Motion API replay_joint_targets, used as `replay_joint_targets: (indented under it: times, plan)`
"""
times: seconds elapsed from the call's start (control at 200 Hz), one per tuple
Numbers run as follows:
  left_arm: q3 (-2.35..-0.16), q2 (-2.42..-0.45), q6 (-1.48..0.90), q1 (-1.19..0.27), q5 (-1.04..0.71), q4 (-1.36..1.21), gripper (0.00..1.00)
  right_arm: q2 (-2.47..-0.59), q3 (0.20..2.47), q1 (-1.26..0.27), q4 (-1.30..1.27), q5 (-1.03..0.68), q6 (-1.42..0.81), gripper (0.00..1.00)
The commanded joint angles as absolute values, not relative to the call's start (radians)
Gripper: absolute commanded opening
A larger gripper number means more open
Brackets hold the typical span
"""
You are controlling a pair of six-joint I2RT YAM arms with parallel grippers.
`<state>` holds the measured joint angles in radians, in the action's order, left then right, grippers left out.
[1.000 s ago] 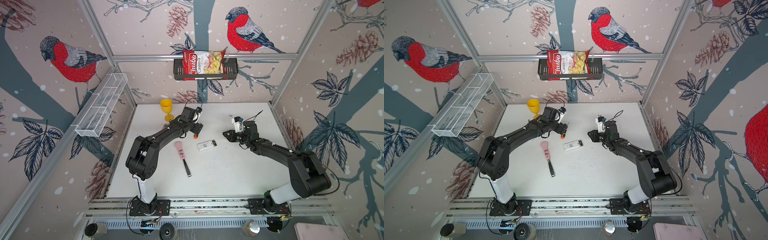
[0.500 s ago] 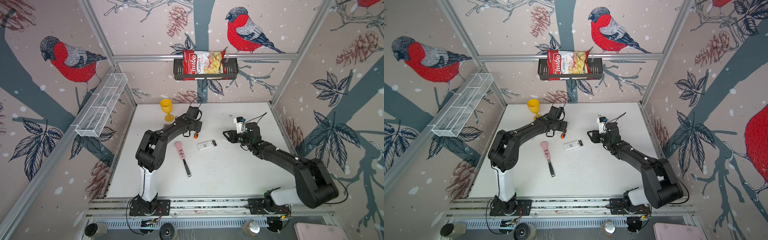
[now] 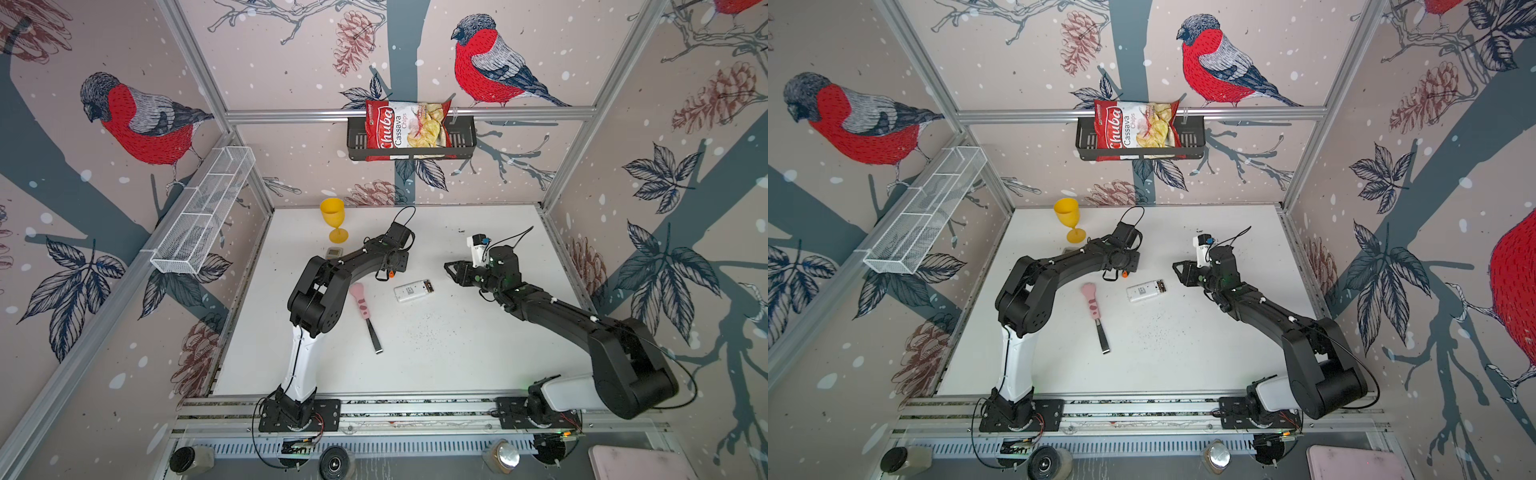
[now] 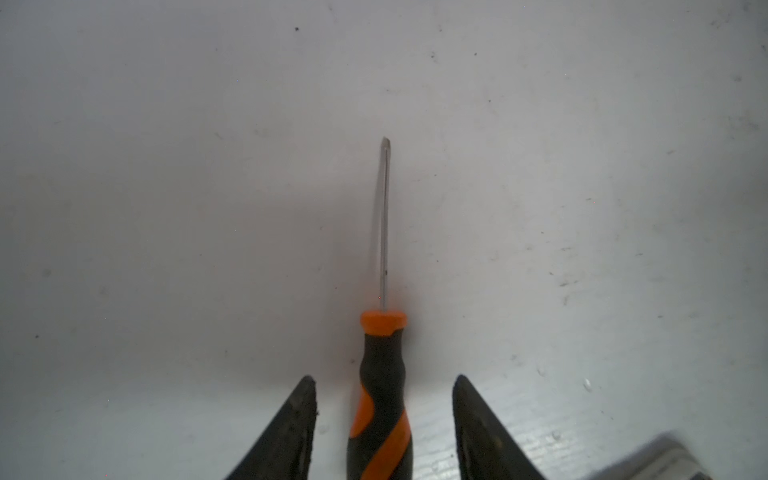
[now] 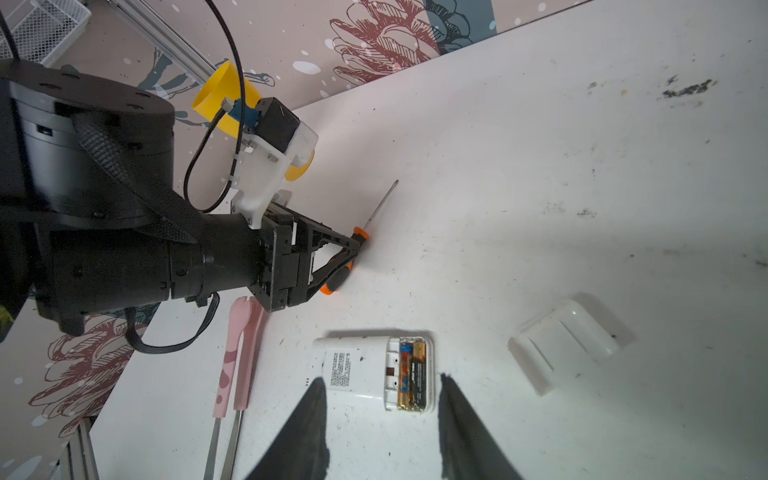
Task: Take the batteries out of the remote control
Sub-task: 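Grasp the screwdriver handle with the left gripper and lift it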
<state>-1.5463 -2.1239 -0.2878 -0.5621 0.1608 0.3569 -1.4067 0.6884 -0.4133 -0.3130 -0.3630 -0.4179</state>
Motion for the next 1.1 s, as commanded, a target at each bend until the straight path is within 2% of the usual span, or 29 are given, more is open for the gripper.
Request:
replay_joint_targets:
  times: [0.0, 0.135, 0.335, 0.56, 0.645, 0.85, 1.006, 1.096]
  plan:
    - [-1.557, -2.139, -0.313, -0.553, 0.184, 0.376, 0.51, -1.416, 0.696, -0.417, -0.358, -0.362, -0.423, 0.45]
    - [-1.581, -2.172, -0.308, -0.551, 0.152, 0.384, 0.42, -1.42, 0.698, -0.418, -0.355, -0.363, -0.422, 0.45]
    - [-1.587, -2.201, -0.307, -0.539, 0.138, 0.379, 0.36, -1.428, 0.698, -0.418, -0.36, -0.365, -0.425, 0.45]
    - [-1.58, -2.188, -0.287, -0.533, 0.105, 0.356, 0.07, -1.428, 0.694, -0.417, -0.36, -0.357, -0.417, 0.47]
    - [-1.556, -2.149, -0.286, -0.529, 0.091, 0.329, 0.02, -1.434, 0.692, -0.407, -0.366, -0.36, -0.414, 0.49]
    - [-1.431, -1.971, -0.348, -0.498, -0.072, 0.132, 0.0, -1.436, 0.65, -0.367, -0.478, -0.463, -0.441, 0.57]
    - [-1.28, -1.854, -0.482, -0.452, -0.28, -0.188, 0.0, -1.413, 0.582, -0.364, -0.666, -0.544, -0.495, 0.63]
    - [-1.227, -1.828, -0.575, -0.443, -0.33, -0.378, 0.0, -1.418, 0.555, -0.368, -0.803, -0.586, -0.544, 0.66]
